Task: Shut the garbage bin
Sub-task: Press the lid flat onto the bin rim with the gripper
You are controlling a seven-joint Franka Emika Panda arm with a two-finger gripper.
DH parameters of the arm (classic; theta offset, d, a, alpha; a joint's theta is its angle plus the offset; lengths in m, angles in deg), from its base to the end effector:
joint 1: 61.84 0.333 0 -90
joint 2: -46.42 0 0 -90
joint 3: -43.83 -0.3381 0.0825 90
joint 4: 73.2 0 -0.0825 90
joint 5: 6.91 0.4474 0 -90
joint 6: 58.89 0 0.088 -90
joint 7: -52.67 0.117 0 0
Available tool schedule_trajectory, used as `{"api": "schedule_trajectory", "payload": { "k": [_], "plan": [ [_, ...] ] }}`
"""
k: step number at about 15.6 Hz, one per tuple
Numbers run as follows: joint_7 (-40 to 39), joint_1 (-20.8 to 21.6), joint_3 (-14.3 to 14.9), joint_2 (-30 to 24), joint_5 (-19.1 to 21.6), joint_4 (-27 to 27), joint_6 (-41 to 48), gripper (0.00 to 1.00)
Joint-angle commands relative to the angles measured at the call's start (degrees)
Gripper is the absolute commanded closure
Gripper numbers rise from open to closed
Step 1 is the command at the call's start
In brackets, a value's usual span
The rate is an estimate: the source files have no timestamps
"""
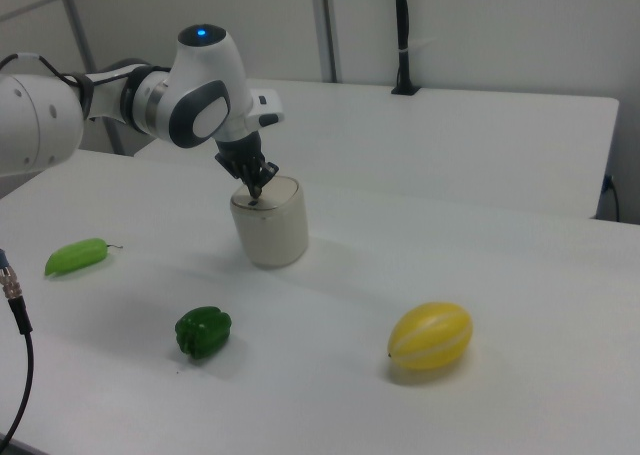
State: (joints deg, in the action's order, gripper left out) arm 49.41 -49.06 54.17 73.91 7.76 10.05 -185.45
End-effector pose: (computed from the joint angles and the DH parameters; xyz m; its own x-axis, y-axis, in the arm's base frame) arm 0.7906 0.0682 0.4303 0.9597 -0.0126 0.2809 0.0282 -0.9896 -0.1407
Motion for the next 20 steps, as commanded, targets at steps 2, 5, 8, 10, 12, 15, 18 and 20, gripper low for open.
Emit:
{"api": "schedule_trajectory", "payload": {
  "k": [2, 5, 8, 10, 12, 15, 18, 20],
  "plan": [
    [-1.57, 0.06, 0.29, 0.62, 0.54, 0.68, 0.87, 1.00],
    [-1.57, 0.23, 0.29, 2.29, 0.54, 0.60, 0.61, 1.00],
    [-1.39, 0.32, 0.29, 2.83, 0.63, 0.51, 0.43, 1.00],
    [-1.31, 0.23, 0.29, 2.65, 0.63, 0.16, 0.87, 1.00],
    [-1.31, 0.14, 0.29, 1.08, 0.63, 0.16, 1.40, 1.00],
    [-1.39, -0.29, 0.64, -2.26, 0.54, 0.16, 4.47, 1.00],
    [-1.39, -0.82, 0.90, -5.16, 0.19, 0.16, 7.63, 1.00],
    [-1.31, -1.00, 1.25, -6.83, -0.42, 0.16, 11.84, 1.00]
  ]
}}
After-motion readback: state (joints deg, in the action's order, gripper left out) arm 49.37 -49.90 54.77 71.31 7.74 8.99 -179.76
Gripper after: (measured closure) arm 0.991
